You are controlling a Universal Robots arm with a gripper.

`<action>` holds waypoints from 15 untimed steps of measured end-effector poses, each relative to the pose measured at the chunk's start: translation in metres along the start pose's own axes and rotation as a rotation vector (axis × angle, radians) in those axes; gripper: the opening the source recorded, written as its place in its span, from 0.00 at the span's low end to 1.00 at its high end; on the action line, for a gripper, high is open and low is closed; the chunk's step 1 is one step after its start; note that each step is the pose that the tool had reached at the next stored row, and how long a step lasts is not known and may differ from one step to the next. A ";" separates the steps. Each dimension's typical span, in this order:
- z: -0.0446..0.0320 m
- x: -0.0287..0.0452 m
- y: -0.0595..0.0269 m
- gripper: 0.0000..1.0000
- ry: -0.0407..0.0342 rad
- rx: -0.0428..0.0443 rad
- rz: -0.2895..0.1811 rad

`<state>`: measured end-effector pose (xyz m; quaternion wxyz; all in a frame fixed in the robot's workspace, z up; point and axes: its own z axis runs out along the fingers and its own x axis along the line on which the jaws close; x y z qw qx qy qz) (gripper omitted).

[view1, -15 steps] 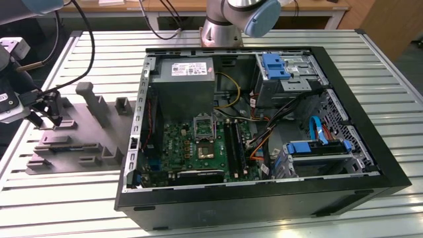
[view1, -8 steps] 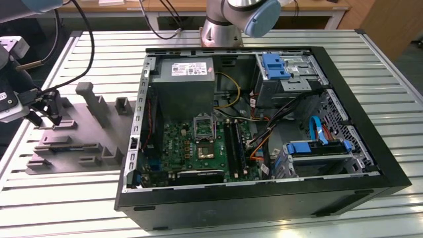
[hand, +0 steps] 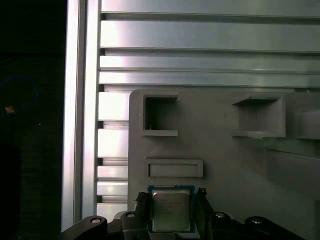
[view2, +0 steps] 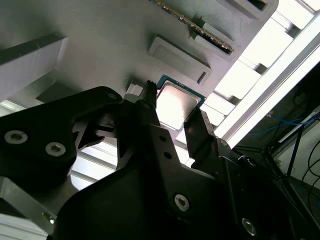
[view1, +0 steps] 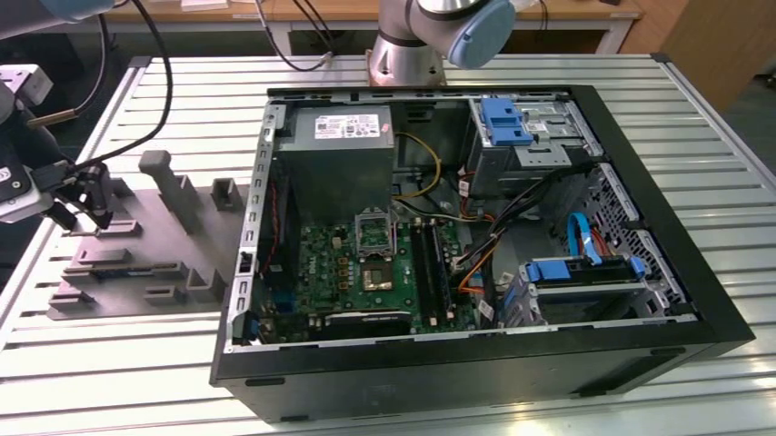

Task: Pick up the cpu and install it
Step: 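Pick up the cpu and move it towards the insertion slot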

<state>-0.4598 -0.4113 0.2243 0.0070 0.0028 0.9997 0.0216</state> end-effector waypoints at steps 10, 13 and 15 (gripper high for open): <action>-0.0023 -0.0001 0.0001 0.47 -0.0001 -0.0001 0.000; -0.0028 -0.0001 0.0001 0.47 0.0000 0.0000 0.000; -0.0032 -0.0001 0.0001 0.47 0.0000 0.0000 0.000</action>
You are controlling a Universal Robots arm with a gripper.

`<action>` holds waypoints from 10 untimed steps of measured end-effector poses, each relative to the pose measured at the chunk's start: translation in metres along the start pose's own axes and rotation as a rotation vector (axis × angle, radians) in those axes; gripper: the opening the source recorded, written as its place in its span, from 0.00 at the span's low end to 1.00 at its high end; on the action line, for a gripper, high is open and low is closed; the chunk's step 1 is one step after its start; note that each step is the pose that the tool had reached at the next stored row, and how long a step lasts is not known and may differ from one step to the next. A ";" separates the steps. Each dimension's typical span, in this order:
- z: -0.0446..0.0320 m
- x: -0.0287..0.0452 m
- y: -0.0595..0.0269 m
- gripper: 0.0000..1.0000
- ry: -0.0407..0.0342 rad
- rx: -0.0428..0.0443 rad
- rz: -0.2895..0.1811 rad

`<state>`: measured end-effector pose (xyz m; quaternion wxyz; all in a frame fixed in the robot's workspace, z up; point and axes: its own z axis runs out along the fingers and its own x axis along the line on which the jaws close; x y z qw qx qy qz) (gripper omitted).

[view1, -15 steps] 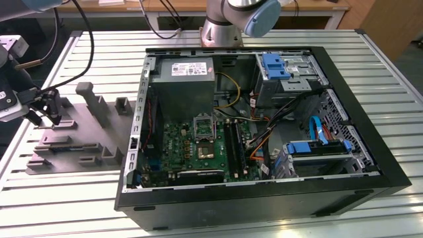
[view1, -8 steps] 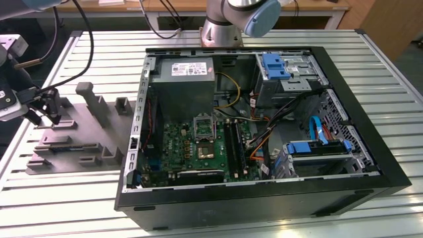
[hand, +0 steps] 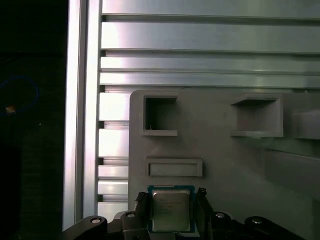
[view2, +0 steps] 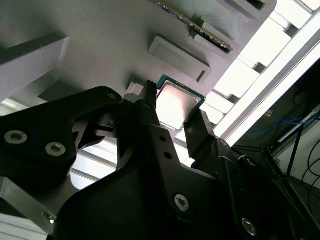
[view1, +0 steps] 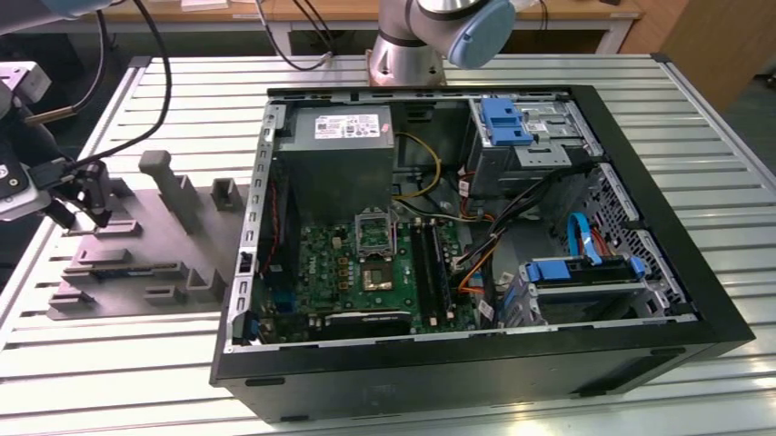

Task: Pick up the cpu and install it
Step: 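Pick up the cpu and move it towards the insertion slot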

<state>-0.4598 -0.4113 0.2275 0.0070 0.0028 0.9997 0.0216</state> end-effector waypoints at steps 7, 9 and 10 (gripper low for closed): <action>-0.0041 -0.0001 0.0002 0.47 0.0000 0.0001 0.000; -0.0053 -0.0001 0.0002 0.47 0.0001 0.0001 0.000; -0.0055 -0.0001 0.0002 0.47 0.0000 0.0001 0.000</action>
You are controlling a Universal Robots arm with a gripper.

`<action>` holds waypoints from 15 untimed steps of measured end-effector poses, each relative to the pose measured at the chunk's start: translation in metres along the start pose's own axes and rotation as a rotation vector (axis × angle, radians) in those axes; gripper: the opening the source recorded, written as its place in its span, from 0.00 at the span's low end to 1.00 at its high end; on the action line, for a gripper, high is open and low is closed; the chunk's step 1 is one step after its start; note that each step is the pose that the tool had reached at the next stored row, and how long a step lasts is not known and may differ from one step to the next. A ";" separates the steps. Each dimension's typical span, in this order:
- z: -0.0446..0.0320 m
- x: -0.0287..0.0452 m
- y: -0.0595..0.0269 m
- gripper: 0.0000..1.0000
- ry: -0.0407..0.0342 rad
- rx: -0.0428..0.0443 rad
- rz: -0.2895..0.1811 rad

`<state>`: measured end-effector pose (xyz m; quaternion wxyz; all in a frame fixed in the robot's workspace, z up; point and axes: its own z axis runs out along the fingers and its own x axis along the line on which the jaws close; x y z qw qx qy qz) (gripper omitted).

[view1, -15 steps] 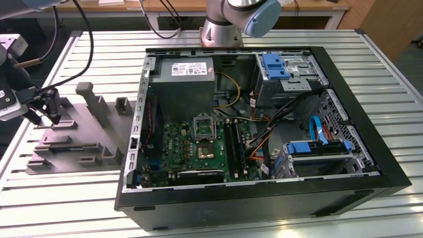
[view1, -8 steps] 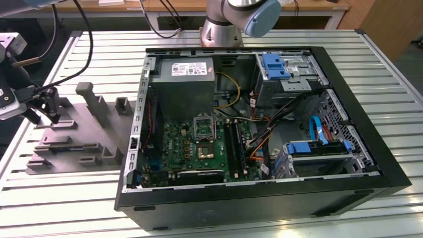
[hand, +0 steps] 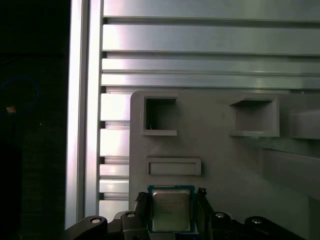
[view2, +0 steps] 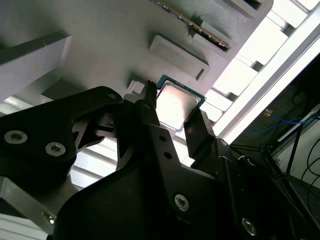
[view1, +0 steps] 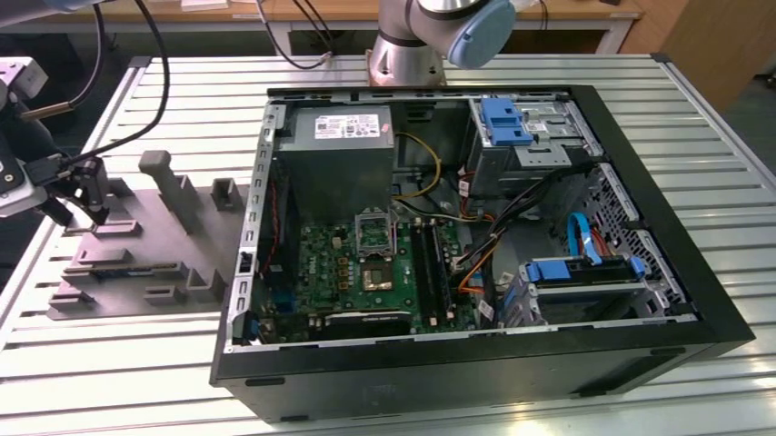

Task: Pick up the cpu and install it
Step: 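Pick up the cpu and move it towards the insertion slot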

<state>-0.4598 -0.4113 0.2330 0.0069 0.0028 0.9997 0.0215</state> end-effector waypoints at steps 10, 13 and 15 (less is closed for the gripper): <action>-0.0066 -0.0001 0.0003 0.47 0.0001 0.0001 0.000; -0.0072 -0.0001 0.0003 0.47 0.0000 0.0001 0.000; -0.0075 -0.0001 0.0003 0.47 -0.0002 0.0000 0.000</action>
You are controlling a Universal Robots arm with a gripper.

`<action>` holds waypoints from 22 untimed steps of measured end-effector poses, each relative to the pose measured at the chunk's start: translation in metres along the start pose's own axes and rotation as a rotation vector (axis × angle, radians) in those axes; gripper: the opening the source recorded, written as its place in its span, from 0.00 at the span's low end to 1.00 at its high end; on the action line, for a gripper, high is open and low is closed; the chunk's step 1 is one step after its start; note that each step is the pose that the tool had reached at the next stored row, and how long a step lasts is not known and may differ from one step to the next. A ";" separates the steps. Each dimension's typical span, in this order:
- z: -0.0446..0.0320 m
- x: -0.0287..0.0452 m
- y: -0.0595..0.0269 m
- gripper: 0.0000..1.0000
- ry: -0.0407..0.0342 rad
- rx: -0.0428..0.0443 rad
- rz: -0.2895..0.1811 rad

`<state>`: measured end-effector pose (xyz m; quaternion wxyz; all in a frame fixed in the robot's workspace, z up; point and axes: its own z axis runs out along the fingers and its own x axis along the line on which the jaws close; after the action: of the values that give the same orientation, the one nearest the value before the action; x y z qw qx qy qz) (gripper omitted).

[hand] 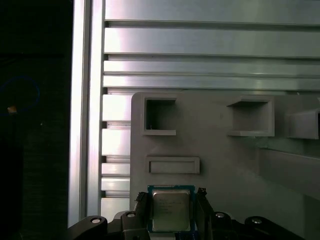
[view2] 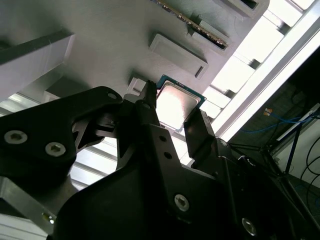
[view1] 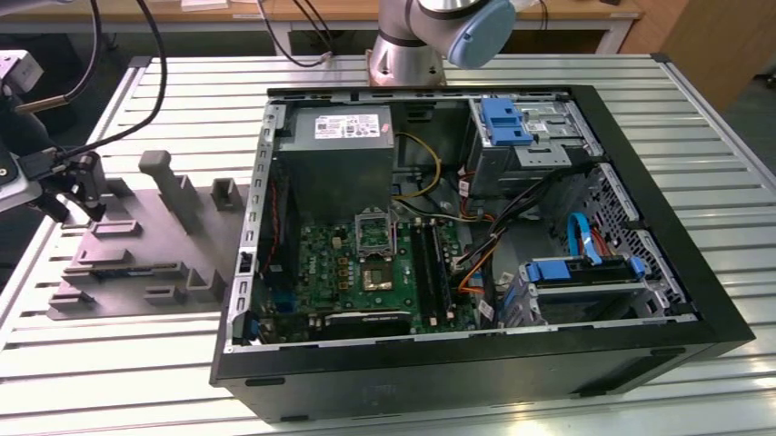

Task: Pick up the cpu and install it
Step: 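Pick up the cpu and move it towards the insertion slot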

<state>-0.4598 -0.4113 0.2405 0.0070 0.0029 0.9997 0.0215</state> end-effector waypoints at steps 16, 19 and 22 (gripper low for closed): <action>-0.0035 -0.0001 0.0001 0.47 0.0000 0.0000 0.000; -0.0042 -0.0001 0.0002 0.47 0.0001 0.0001 0.000; -0.0048 -0.0001 0.0002 0.47 0.0002 0.0001 0.000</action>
<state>-0.4598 -0.4113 0.2453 0.0069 0.0028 0.9997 0.0215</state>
